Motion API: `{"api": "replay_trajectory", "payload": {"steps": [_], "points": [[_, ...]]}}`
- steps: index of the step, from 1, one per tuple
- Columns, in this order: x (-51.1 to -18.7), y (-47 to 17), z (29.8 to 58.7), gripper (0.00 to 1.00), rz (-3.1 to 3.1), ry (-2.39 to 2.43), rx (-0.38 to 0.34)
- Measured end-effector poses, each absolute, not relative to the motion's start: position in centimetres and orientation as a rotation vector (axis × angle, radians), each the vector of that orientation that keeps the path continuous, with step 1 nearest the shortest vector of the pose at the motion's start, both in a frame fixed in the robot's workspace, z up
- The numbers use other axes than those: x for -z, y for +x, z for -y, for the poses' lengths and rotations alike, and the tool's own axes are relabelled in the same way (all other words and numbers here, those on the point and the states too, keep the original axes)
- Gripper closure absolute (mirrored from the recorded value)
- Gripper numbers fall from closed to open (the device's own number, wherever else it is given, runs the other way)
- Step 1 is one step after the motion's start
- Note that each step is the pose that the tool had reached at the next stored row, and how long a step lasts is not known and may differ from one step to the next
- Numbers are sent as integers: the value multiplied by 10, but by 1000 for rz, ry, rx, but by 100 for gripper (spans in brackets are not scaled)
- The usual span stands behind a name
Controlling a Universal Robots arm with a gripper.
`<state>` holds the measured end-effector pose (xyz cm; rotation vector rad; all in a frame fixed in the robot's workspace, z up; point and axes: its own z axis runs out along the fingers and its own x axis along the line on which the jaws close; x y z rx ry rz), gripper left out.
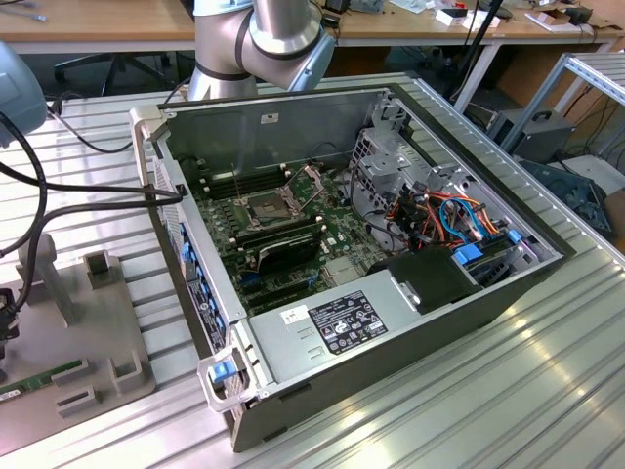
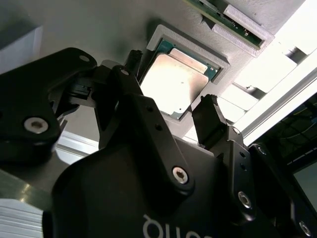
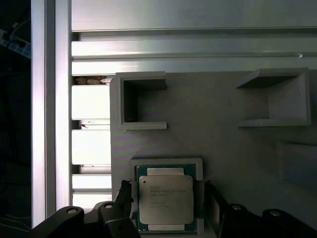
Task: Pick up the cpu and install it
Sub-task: 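Pick up the cpu and move it towards the insertion slot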
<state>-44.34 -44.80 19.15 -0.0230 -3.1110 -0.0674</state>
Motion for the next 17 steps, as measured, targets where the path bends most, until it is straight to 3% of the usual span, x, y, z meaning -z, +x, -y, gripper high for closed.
{"api": "replay_trajectory", "payload": {"steps": [17], "points": [[-190,-445,448,31,3111,-23,68]]}}
